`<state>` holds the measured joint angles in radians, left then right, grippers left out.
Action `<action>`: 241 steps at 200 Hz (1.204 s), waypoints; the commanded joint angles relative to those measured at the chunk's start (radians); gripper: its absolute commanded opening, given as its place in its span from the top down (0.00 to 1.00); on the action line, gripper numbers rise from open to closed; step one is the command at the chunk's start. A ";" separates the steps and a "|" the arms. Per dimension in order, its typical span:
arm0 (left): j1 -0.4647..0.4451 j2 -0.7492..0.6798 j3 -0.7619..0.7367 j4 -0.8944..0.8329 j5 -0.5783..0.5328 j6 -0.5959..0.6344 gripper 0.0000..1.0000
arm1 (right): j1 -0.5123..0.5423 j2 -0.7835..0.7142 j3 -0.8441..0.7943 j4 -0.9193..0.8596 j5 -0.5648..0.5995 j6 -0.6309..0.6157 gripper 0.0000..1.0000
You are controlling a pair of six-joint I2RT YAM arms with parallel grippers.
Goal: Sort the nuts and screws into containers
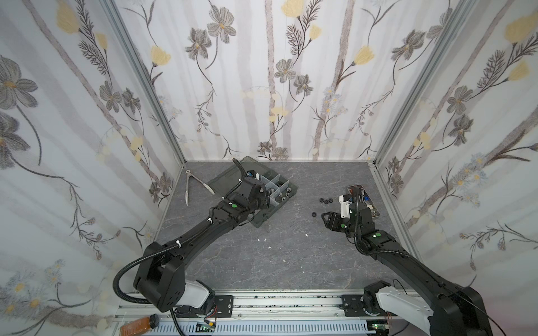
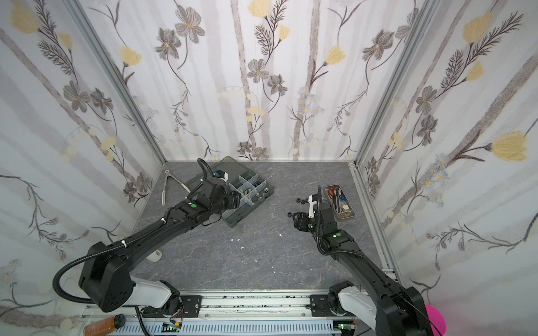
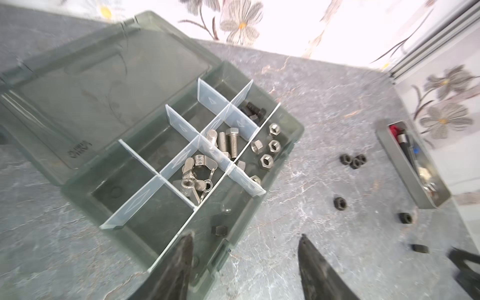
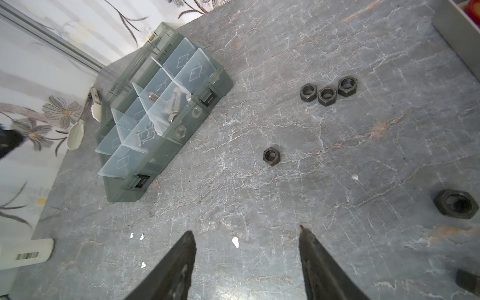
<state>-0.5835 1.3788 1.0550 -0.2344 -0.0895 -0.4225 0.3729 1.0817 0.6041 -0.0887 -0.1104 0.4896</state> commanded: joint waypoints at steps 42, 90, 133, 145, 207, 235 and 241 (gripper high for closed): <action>0.005 -0.198 -0.050 -0.075 -0.042 0.027 0.14 | 0.022 0.200 0.135 -0.092 0.080 -0.068 0.41; 0.007 -0.317 -0.063 -0.106 -0.094 0.066 0.03 | 0.028 0.317 0.213 -0.092 0.105 -0.077 0.44; 0.012 -0.367 -0.077 -0.126 -0.121 0.099 0.00 | 0.042 0.430 0.270 -0.093 0.124 -0.082 0.44; 0.013 -0.376 -0.072 -0.139 -0.111 0.100 0.00 | 0.050 0.463 0.290 -0.093 0.131 -0.082 0.42; 0.012 -0.464 -0.106 -0.155 -0.148 0.139 0.00 | 0.079 0.634 0.391 -0.110 0.172 -0.082 0.42; 0.013 -0.483 -0.157 -0.112 -0.167 0.143 0.00 | 0.083 0.684 0.419 -0.120 0.198 -0.083 0.44; 0.013 -0.485 -0.167 -0.105 -0.163 0.140 0.00 | 0.083 0.691 0.422 -0.123 0.202 -0.085 0.45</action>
<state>-0.5728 0.9043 0.9192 -0.3870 -0.2264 -0.2901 0.4526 1.7473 1.0080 -0.1974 0.0521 0.4137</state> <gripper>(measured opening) 0.998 0.552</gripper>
